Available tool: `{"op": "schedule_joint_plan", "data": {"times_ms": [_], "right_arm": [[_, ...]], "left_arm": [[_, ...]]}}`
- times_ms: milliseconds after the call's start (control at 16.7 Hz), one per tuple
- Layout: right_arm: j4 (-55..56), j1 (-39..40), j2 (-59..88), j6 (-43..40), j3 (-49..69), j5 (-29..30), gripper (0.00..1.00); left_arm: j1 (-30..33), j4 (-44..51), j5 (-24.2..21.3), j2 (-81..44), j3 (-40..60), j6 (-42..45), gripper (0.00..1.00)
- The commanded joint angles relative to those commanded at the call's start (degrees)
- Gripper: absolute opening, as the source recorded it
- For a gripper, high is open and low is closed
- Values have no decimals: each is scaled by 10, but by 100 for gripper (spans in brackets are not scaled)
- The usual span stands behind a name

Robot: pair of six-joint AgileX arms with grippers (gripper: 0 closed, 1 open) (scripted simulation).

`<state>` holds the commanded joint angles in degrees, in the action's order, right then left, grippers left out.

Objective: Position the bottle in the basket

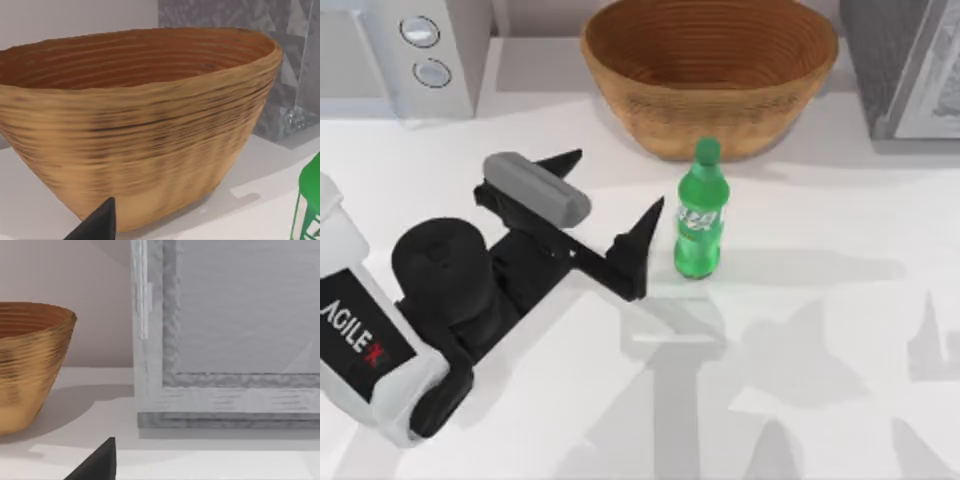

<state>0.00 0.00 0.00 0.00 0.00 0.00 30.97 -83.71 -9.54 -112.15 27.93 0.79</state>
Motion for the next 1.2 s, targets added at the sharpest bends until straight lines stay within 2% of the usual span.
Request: {"op": "schedule_joint_plan", "data": {"times_ms": [240,480,900,1200], "right_arm": [[0,0,0,0,0,0,100],[0,0,0,0,0,0,100],[0,0,0,0,0,0,100],[0,0,0,0,0,0,100]], "left_arm": [[38,-102,-13,-133,35,-1,100],[54,-143,-18,-187,49,0,100],[54,-134,-17,-188,56,0,100],[66,-67,-7,-210,147,-1,100]]}}
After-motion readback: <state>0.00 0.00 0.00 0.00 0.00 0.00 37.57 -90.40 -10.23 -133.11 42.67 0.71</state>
